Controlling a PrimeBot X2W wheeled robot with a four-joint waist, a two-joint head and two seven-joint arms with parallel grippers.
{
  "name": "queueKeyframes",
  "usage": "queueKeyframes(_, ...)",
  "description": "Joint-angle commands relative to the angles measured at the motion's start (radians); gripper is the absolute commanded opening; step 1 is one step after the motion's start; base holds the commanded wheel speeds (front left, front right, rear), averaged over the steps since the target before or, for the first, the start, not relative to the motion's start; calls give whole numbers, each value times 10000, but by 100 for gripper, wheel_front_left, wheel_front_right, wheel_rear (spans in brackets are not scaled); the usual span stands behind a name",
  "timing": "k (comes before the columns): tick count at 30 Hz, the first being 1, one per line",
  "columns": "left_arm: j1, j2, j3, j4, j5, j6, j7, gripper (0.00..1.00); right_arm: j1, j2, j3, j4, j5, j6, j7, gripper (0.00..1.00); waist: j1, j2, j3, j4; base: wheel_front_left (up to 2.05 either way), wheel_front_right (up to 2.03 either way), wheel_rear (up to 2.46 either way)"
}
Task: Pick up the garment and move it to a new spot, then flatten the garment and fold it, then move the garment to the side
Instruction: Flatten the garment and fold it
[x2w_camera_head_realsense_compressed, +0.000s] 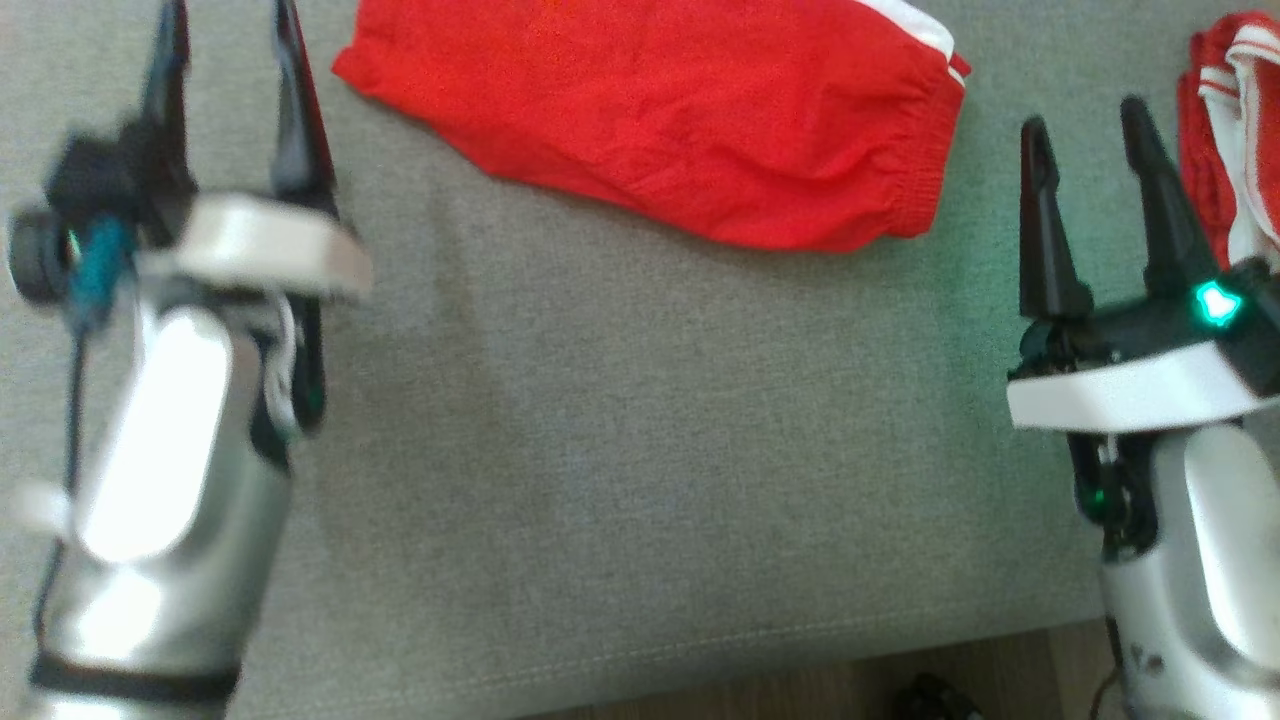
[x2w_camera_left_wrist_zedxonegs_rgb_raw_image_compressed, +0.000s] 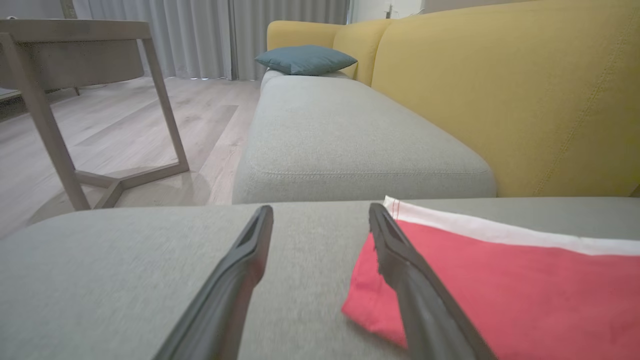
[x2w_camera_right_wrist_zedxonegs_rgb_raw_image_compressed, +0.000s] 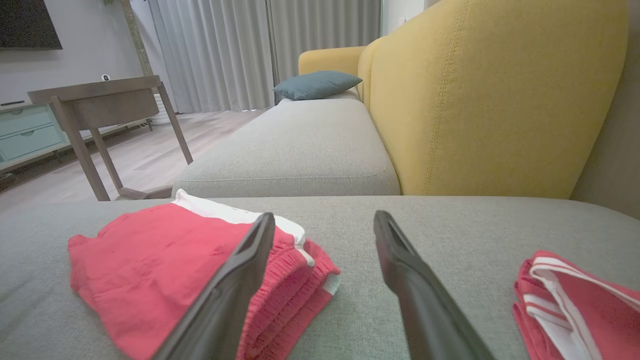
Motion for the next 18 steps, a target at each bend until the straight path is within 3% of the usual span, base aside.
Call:
queueKeyframes(1,224,332,409,-660,115,170,-47,100,319,98,59,-439,-99,65,104,100,0,-1,-260,157,0,0,0)
queueKeyframes(8,2357,260,576,-1966,413,785,-48,100,1187,377,-365,-958,-277,65,483,100,0,-1,-744,336,0,0,0)
queueKeyframes(18,3313,206,648,-2361,517,848,-49,100,1596,505,-566,-1314,-431,65,869,100,0,-1,-910,425,0,0,0)
